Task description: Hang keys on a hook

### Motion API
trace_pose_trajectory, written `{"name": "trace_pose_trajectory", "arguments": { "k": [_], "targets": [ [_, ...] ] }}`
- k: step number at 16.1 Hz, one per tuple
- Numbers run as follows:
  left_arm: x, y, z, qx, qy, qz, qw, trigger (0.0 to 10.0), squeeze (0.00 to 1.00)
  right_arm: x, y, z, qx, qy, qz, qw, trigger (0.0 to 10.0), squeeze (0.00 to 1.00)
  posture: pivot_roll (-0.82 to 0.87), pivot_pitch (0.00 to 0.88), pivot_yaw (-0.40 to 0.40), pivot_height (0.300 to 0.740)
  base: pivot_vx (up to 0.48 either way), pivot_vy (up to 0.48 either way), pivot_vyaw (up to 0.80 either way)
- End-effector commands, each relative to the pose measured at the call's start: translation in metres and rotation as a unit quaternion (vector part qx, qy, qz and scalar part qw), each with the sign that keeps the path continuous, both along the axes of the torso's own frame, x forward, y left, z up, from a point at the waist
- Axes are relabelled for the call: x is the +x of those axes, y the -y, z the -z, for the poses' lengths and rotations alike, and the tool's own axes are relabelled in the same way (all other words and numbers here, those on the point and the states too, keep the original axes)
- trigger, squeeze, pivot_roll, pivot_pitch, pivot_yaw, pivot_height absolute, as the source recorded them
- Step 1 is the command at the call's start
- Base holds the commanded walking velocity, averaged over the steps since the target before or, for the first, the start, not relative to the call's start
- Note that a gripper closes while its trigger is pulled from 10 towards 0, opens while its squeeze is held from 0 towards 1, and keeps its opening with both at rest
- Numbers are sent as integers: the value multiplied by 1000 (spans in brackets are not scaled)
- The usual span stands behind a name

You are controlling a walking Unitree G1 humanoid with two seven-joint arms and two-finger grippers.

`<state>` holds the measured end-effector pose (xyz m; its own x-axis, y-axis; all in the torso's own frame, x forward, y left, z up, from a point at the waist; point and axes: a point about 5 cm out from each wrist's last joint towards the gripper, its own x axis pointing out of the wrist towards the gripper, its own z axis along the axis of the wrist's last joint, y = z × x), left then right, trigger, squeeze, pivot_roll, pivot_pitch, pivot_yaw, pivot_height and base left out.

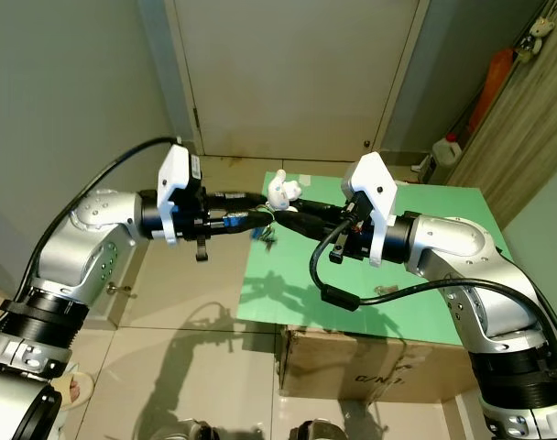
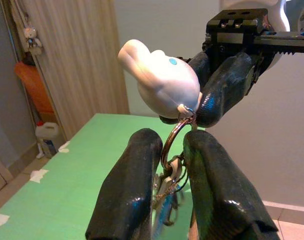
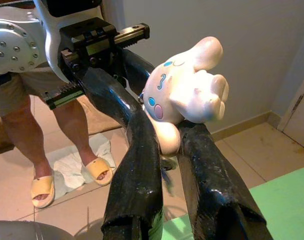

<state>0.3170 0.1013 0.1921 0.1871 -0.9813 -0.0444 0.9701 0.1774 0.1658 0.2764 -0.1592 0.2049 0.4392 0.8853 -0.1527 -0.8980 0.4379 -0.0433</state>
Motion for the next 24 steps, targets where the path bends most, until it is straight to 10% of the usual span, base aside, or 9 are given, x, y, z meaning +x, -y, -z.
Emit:
{"name": "trace_pose_trajectory", "arguments": {
  "k": [1, 14, 15, 24],
  "targets": [
    [-1, 0, -5, -4, 10, 2, 1000, 0, 0, 1, -1, -4, 3, 10, 0, 1000, 0, 0, -95, 45, 24, 740, 0, 0, 0],
    [-19, -4, 2, 22, -34, 52, 998, 0, 0, 0, -4, -3, 13, 7, 2, 1000, 0, 0, -92, 57, 26, 740, 0, 0, 0],
    [-18, -4, 2, 20, -35, 48, 998, 0, 0, 3, -2, -2, 2, 4, 19, 1000, 10000, 1000, -92, 58, 23, 740, 0, 0, 0],
    [-14, -6, 2, 19, -31, 22, 999, 0, 0, 18, 5, -1, -22, 43, 85, 995, 10000, 1000, -92, 62, 20, 740, 0, 0, 0]
  ]
}}
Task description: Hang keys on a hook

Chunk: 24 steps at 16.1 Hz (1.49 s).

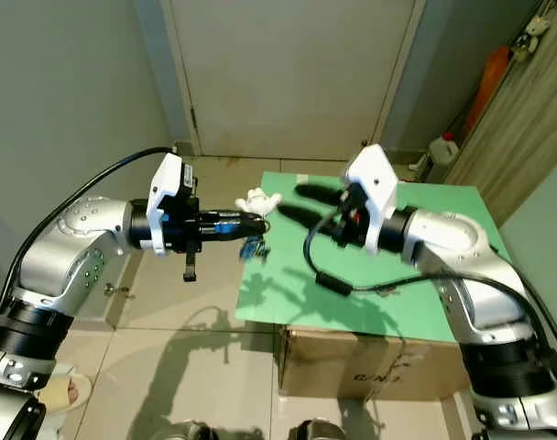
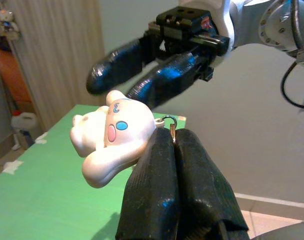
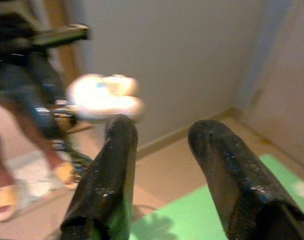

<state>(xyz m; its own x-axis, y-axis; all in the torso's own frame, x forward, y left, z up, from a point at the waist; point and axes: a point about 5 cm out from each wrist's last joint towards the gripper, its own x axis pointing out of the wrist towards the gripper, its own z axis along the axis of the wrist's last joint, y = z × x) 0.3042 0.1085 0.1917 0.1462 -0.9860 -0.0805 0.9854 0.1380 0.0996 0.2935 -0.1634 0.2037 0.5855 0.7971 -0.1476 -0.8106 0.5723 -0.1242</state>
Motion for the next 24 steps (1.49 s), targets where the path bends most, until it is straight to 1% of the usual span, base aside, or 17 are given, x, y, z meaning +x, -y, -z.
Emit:
{"name": "trace_pose_trajectory", "arguments": {
  "k": [1, 4, 5, 6, 7, 8, 9, 10, 11, 12, 14, 15, 16, 17, 19, 20, 24],
  "targets": [
    [0, -1, 3, 10, 7, -7, 1000, 0, 0, 5, 4, 0, -17, 23, 29, 999, 10000, 1000, -92, 64, 21, 740, 0, 0, 0],
    [4, -5, 7, 20, 0, -41, 999, 0, 0, 18, 15, 4, -40, 57, 109, 992, 10000, 1000, -91, 65, 24, 740, 0, 0, 0],
    [6, -12, 20, 48, -29, -74, 996, 0, 0, 24, 21, 10, -51, 68, 163, 983, 10000, 1000, -90, 62, 27, 740, 0, 0, 0],
    [6, -15, 27, 62, -44, -87, 993, 0, 0, 27, 24, 12, -56, 72, 185, 978, 10000, 1000, -90, 62, 27, 740, 0, 0, 0],
    [7, -29, 57, 126, -91, -145, 977, 0, 0, 30, 31, 28, -46, 41, 249, 967, 10000, 1000, -89, 59, 26, 740, 0, 0, 0],
    [6, -34, 65, 143, -100, -163, 971, 0, 0, 30, 33, 34, -37, 26, 272, 961, 10000, 1000, -87, 57, 27, 740, 0, 0, 0],
    [6, -39, 75, 148, -115, -208, 960, 0, 0, 29, 37, 48, -11, -1, 313, 950, 10000, 0, -85, 54, 26, 740, 0, 0, 0],
    [9, -48, 83, 124, -114, -304, 938, 0, 0, 20, 43, 72, 52, -35, 380, 923, 10000, 0, -72, 47, 20, 740, 0, 0, 0],
    [13, -51, 80, 69, -106, -367, 922, 2980, 0, 9, 44, 90, 69, -42, 413, 907, 10000, 0, -69, 44, 17, 740, 0, 0, 0],
    [14, -51, 79, 52, -104, -389, 914, 10000, 0, 3, 44, 98, 72, -44, 423, 902, 10000, 0, -70, 42, 16, 740, 0, 0, 0],
    [12, -51, 80, 31, -88, -449, 889, 10000, 0, -13, 44, 118, 82, -54, 455, 885, 10000, 0, -58, 34, 8, 740, 0, 0, 0],
    [7, -50, 83, 11, -66, -500, 864, 10000, 0, -27, 40, 132, 78, -55, 467, 879, 10000, 0, -59, 30, 9, 740, 0, 0, 0],
    [-1, -47, 89, 3, -63, -529, 846, 10000, 0, -37, 36, 143, 95, -73, 479, 870, 10000, 0, -60, 26, 10, 740, 0, 0, 0],
    [-13, -41, 96, -9, -51, -558, 828, 10000, 0, -47, 30, 150, 103, -76, 480, 868, 10000, 0, -63, 22, 10, 740, 0, 0, 0],
    [-20, -33, 103, 6, -38, -568, 822, 10000, 0, -51, 26, 153, 116, -80, 484, 864, 10000, 0, -66, 19, 10, 740, 0, 0, 0],
    [-20, -30, 106, 1, -49, -573, 818, 10000, 0, -50, 24, 153, 122, -77, 484, 863, 10000, 0, -72, 22, 10, 740, 0, 0, 0],
    [-15, -23, 104, 0, -35, -591, 806, 10000, 0, -46, 24, 150, 131, -65, 491, 859, 10000, 0, -82, 27, 8, 740, 0, 0, 0]
  ]
}}
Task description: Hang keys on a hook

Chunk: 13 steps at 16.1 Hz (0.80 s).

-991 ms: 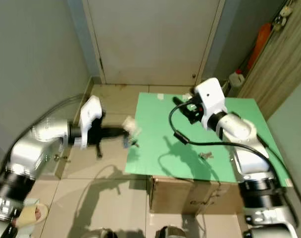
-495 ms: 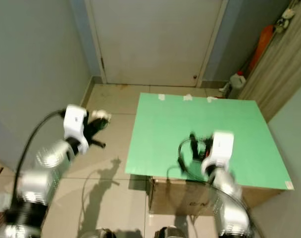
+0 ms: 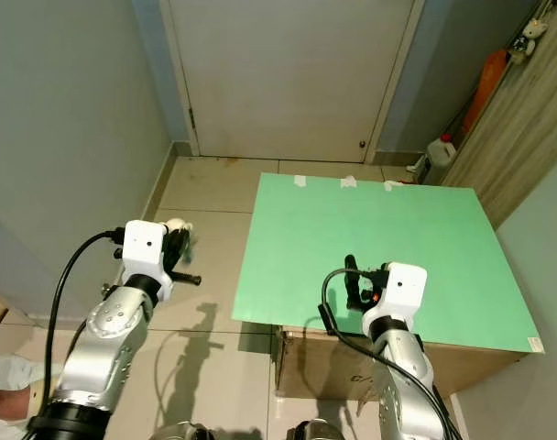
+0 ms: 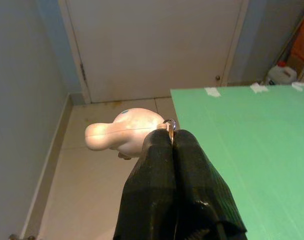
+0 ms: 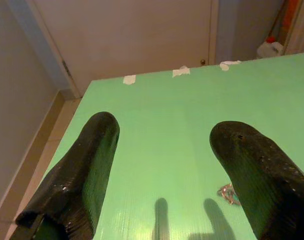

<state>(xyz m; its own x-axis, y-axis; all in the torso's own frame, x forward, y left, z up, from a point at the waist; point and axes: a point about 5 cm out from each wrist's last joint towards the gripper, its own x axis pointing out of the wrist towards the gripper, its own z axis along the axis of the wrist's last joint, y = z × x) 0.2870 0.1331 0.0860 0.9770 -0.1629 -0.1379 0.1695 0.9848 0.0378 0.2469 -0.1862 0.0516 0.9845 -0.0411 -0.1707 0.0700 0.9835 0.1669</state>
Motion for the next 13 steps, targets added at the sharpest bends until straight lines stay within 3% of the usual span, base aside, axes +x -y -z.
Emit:
{"name": "trace_pose_trajectory", "arguments": {
  "k": [1, 4, 13],
  "targets": [
    [4, 4, -3, 8, 10, -2, 1000, 10000, 0, 1, -1, -3, -2, 11, 4, 1000, 10000, 0, -86, 28, 7, 740, 0, 0, 0],
    [7, 7, -4, 15, 14, -2, 1000, 10000, 0, 1, -4, -2, -2, 11, 1, 1000, 10000, 0, -92, 33, 10, 740, 0, 0, 0],
    [19, 16, -7, 4, 18, 5, 1000, 10000, 0, -4, -6, 1, -8, 10, -8, 1000, 10000, 0, -127, 21, 23, 740, -407, 0, 0]
  ]
}}
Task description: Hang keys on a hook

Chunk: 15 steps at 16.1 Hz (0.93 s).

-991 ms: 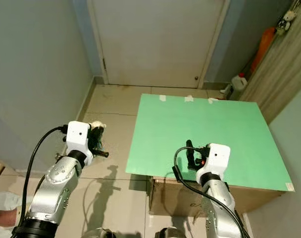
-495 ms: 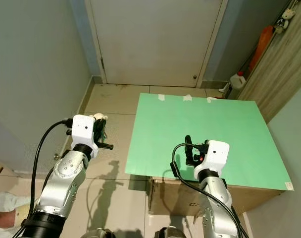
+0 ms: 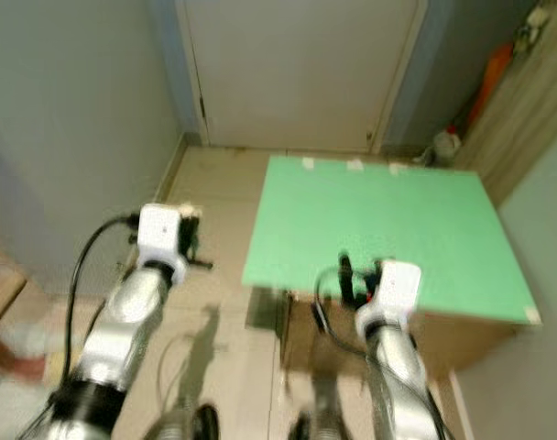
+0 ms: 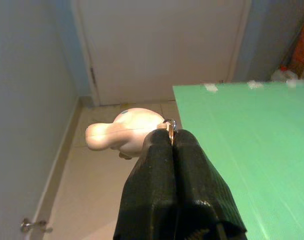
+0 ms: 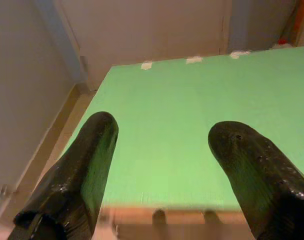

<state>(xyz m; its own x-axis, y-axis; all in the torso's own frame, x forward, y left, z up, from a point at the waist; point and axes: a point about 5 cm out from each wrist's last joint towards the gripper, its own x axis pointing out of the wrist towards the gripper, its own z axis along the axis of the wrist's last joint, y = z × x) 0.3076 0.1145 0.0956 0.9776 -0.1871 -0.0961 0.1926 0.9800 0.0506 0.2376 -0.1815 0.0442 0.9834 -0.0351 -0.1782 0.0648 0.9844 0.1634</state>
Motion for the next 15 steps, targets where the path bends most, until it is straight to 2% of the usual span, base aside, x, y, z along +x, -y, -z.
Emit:
{"name": "trace_pose_trajectory", "arguments": {
  "k": [1, 13, 15],
  "targets": [
    [-1, -2, 3, 1, -3, -8, 1000, 10000, 0, 5, -2, -6, -6, 13, -6, 1000, 10000, 0, -127, 21, 23, 740, -379, 0, 0],
    [5, 2, 0, -5, 8, 9, 1000, 10000, 0, 4, -3, -1, -16, 5, -9, 1000, 10000, 0, -146, 10, 31, 740, -347, 0, 0],
    [7, 2, -1, -10, 12, 11, 1000, 10000, 0, 4, -3, 1, -22, -3, -9, 1000, 10000, 0, -149, 6, 33, 740, 0, 0, 0]
  ]
}}
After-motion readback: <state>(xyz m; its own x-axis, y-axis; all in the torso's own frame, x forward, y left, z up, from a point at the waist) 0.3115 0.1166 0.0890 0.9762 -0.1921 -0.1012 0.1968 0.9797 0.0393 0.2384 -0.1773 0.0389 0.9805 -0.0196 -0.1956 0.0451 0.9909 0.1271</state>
